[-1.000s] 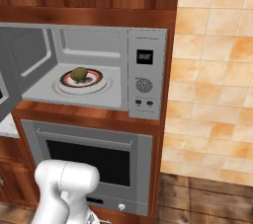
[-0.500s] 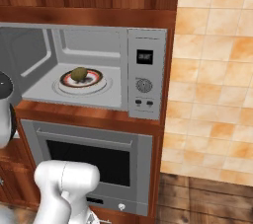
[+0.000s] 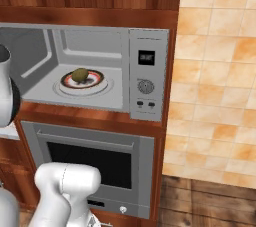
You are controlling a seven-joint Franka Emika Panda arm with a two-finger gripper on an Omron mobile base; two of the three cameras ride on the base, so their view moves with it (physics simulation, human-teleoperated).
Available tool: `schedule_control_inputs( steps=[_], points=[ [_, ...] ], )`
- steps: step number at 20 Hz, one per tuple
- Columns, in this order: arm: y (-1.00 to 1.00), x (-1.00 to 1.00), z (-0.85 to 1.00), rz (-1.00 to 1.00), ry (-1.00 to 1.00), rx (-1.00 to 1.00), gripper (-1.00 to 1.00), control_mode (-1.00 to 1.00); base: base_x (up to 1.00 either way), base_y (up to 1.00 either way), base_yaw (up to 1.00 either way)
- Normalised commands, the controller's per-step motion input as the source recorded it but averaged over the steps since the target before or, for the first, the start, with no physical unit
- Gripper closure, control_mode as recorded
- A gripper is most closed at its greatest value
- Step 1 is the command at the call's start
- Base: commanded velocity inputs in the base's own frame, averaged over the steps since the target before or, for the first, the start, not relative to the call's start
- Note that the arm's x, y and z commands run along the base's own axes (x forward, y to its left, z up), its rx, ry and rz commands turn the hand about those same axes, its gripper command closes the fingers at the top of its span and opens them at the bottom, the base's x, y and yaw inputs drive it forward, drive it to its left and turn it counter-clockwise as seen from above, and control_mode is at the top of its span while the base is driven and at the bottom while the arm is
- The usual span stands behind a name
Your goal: Retrieve the reheated potato from the microwave, then place the potato, cheese, and condiment on the cutting board.
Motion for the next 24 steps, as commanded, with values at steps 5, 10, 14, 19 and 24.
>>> schedule_control_inputs(
  steps=[5,10,14,19,24],
  points=[
    [-0.32,0.00,0.00,0.15,-0.22,-0.39,-1.00,-1.00,0.00,0.00,0.00],
    [-0.41,0.01,0.00,0.14,-0.17,-0.36,-1.00,-1.00,0.00,0.00,0.00],
    [-0.43,0.04,0.00,0.09,-0.13,-0.31,-1.00,-1.00,0.00,0.00,0.00],
    [-0.33,0.08,-0.16,0.11,-0.26,-0.24,-1.00,-1.00,0.00,0.00,0.00],
    [-0.36,0.39,-0.08,0.11,-0.10,-0.08,-1.00,-1.00,0.00,0.00,0.00]
  ],
)
